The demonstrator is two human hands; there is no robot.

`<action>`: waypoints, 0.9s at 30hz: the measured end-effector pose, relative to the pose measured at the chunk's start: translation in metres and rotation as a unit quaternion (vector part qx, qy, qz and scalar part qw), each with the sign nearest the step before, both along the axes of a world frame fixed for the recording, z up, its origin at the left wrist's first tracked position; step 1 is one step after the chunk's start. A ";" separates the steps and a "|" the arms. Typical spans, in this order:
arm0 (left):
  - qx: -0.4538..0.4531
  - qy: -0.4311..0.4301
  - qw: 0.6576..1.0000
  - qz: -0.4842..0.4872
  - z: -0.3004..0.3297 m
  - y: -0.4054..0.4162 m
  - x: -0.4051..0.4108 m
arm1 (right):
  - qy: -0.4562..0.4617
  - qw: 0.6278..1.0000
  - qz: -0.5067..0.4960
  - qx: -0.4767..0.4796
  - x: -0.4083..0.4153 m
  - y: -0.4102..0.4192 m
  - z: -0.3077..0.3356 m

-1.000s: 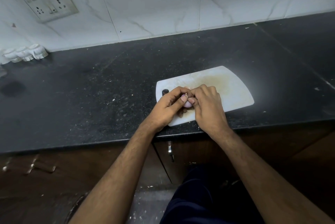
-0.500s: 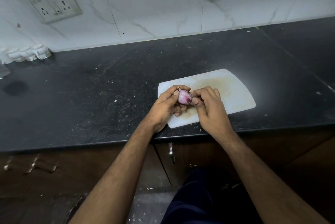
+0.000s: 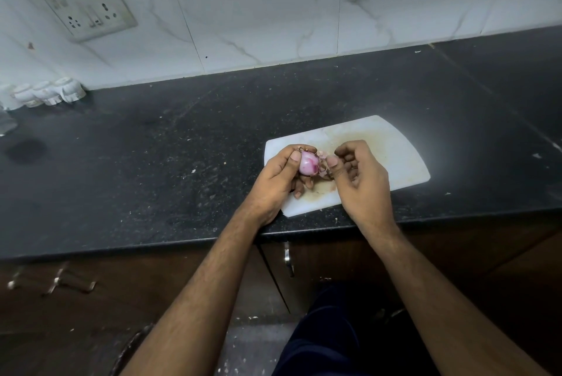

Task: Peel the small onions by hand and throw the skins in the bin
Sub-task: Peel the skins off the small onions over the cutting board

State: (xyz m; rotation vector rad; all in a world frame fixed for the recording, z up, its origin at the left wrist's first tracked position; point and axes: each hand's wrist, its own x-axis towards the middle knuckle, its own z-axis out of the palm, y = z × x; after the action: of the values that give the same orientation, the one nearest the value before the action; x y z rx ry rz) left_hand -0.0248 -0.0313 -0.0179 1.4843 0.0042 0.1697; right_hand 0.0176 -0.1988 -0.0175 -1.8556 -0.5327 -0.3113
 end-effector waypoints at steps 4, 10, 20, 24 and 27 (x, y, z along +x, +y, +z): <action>0.008 -0.006 1.000 -0.004 -0.001 0.000 -0.001 | -0.051 0.995 0.072 -0.037 -0.002 0.001 -0.003; 0.054 -0.023 0.998 -0.039 -0.001 0.001 -0.002 | -0.112 0.993 0.002 -0.049 -0.004 0.001 -0.008; 0.056 -0.031 0.997 -0.039 0.000 0.002 -0.001 | -0.162 0.974 -0.019 -0.159 -0.003 0.003 -0.012; 0.020 -0.026 0.999 -0.028 -0.002 0.003 -0.001 | -0.162 0.969 -0.001 -0.184 -0.003 0.004 -0.013; -0.010 -0.025 0.999 -0.019 -0.003 0.004 0.000 | -0.128 0.981 -0.010 -0.146 -0.003 0.004 -0.011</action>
State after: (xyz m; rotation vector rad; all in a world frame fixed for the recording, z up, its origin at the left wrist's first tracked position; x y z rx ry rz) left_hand -0.0251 -0.0271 -0.0210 1.4588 -0.0630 0.1746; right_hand 0.0149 -0.1950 -0.0281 -2.1196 -0.7693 -0.5122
